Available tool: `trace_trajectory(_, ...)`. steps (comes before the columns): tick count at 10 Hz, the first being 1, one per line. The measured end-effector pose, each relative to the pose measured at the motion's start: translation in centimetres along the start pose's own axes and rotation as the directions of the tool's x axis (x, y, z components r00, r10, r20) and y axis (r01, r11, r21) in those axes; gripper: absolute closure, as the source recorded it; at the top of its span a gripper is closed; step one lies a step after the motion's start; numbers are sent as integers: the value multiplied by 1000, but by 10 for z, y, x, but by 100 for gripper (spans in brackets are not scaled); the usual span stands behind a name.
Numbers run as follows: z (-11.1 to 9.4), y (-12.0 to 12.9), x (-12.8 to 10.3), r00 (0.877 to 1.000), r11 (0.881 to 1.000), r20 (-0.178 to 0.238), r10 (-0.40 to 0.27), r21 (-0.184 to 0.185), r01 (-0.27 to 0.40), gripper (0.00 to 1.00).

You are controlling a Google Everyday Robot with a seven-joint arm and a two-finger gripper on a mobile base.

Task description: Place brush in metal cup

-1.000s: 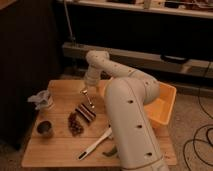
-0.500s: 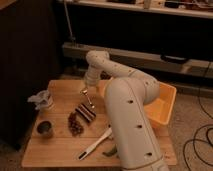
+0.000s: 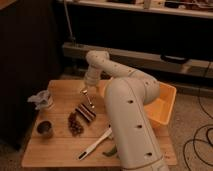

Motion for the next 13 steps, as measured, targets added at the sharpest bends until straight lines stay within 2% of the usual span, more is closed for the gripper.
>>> trace_trajectory(9, 0, 0, 0, 1000, 1000, 0, 0, 0, 0, 20)
trace_trajectory(11, -6, 3, 5, 1000, 1000, 11, 0, 22, 0, 20)
trace_trajectory(13, -26, 14, 18, 1000, 999, 31, 3, 54, -5, 20)
